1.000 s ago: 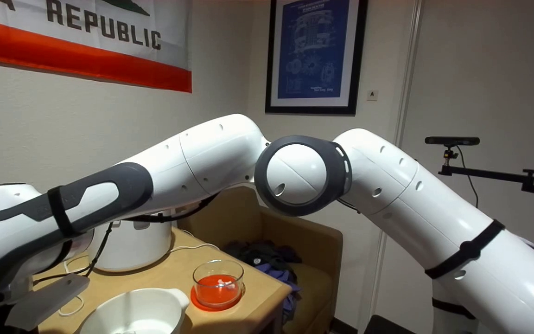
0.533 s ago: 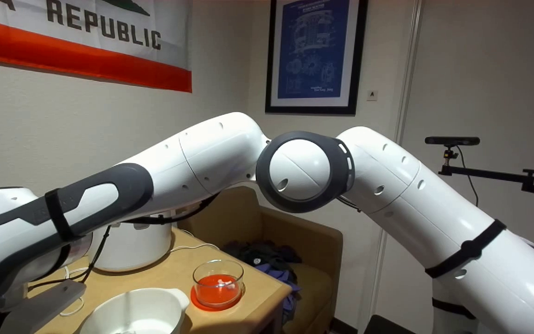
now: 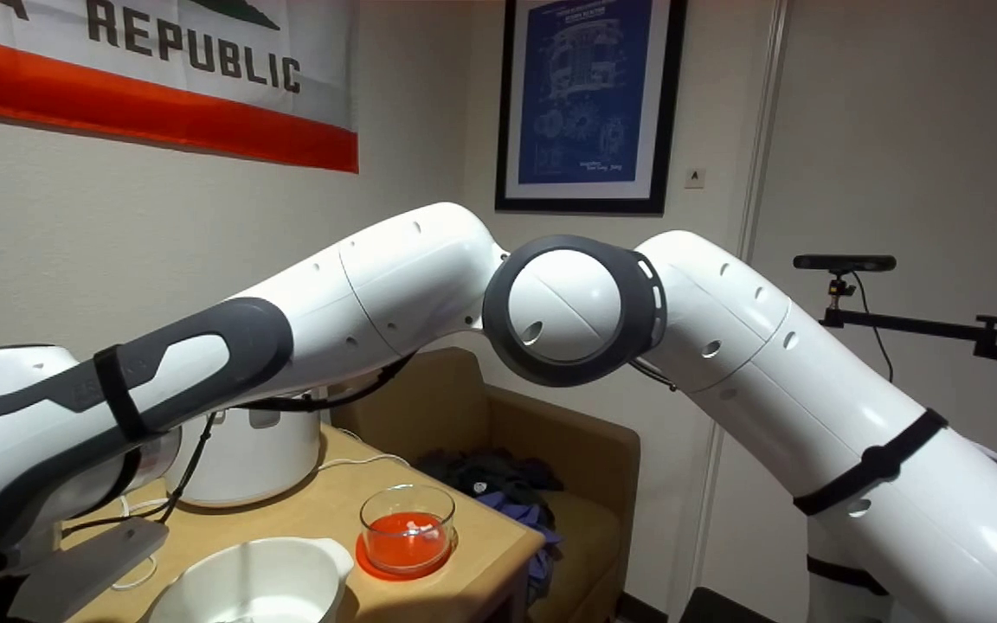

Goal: Cover the bowl with the lid on the table

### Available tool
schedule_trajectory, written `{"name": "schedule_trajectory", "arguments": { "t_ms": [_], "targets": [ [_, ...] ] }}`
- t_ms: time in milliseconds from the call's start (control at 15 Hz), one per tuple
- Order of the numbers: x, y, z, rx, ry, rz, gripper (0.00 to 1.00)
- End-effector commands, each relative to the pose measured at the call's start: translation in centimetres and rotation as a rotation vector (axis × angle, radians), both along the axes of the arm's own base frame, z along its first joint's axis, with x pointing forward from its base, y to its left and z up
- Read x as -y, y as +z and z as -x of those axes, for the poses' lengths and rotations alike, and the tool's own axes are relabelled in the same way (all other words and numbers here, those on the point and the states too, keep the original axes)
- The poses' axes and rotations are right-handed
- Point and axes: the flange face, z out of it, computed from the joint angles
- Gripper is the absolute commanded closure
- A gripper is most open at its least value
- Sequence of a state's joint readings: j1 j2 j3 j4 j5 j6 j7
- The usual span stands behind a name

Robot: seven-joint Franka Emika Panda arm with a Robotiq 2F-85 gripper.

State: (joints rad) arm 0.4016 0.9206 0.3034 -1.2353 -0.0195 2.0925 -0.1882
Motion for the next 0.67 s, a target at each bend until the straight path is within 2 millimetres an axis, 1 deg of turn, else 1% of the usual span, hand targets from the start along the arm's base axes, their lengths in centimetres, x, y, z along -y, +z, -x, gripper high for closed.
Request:
{"name": "schedule_trajectory", "arguments": {
  "t_ms": [0, 67, 133, 200, 267, 333, 400, 467, 533, 600],
  "targets": [
    [0.63, -0.04, 1.05, -0.016, -0.032, -0.005, 0.69],
    [0.63, -0.11, 1.13, -0.017, -0.032, -0.005, 0.66],
    [0.65, -0.24, 1.23, -0.020, -0.032, -0.001, 0.59],
    [0.66, -0.33, 1.29, -0.023, -0.032, 0.001, 0.59],
    [0.66, -0.38, 1.34, -0.025, -0.031, 0.002, 0.50],
    [0.66, -0.51, 1.40, -0.028, -0.030, 0.007, 0.63],
    [0.62, -0.61, 1.48, -0.031, -0.025, 0.006, 0.58],
    [0.58, -0.60, 1.49, -0.032, -0.025, 0.009, 0.65],
    [0.53, -0.50, 1.51, -0.031, -0.024, 0.009, 0.80],
    [0.55, -0.53, 1.56, -0.032, -0.023, 0.011, 0.80]
  ]
}}
